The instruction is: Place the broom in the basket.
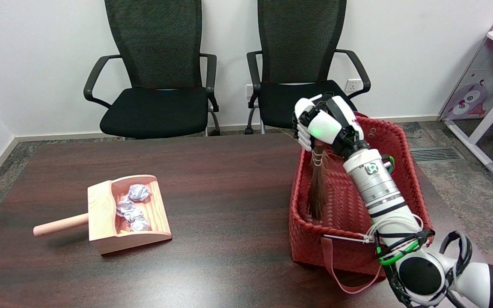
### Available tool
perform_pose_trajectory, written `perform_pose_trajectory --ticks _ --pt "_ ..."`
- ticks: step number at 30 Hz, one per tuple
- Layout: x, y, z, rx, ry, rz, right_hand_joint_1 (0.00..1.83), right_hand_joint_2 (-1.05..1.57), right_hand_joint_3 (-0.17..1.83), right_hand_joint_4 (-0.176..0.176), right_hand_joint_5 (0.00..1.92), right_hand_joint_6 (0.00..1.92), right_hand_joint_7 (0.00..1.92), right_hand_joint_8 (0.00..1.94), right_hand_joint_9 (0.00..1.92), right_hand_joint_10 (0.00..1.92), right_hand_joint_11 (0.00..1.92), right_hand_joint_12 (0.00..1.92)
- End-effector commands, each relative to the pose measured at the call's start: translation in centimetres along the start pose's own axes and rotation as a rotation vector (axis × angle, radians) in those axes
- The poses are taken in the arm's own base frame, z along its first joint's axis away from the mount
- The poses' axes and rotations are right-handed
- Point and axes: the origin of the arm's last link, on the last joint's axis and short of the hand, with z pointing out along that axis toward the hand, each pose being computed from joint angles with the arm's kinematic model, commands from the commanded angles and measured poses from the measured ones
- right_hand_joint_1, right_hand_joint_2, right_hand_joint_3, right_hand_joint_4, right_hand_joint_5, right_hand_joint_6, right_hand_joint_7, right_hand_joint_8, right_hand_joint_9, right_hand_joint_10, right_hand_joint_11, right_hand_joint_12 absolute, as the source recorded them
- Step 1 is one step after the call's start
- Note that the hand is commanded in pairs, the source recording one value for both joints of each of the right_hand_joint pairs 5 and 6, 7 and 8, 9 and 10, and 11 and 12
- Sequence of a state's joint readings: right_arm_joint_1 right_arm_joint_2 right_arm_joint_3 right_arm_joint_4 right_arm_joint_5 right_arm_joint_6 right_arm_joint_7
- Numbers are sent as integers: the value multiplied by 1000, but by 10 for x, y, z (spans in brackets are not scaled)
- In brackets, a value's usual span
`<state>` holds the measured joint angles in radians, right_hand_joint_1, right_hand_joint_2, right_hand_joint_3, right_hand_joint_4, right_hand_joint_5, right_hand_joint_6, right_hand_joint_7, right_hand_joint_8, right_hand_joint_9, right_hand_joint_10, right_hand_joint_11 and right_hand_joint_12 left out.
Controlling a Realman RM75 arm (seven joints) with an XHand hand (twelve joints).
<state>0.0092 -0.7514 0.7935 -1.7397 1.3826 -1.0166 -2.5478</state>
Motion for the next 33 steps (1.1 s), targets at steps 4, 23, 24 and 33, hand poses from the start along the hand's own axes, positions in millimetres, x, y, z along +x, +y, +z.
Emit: perform_pose_trajectory --ticks 4,23,24,33 --pt "19 22 -8 -59 109 -23 825 1545 1833 5 1920 1920 1920 1920 1920 1920 1920 1920" --pt "21 41 -12 -133 84 -54 826 1571 1833 9 1920 1920 1920 1920 1920 1920 1920 1920" --pt "21 42 -12 -134 80 -55 826 1571 1833 9 1920 1920 1920 1920 1920 1920 1920 1920" --pt "7 39 -7 -136 -6 -49 837 1517 1833 11 1920 1920 1920 1920 1920 1920 1920 1920"
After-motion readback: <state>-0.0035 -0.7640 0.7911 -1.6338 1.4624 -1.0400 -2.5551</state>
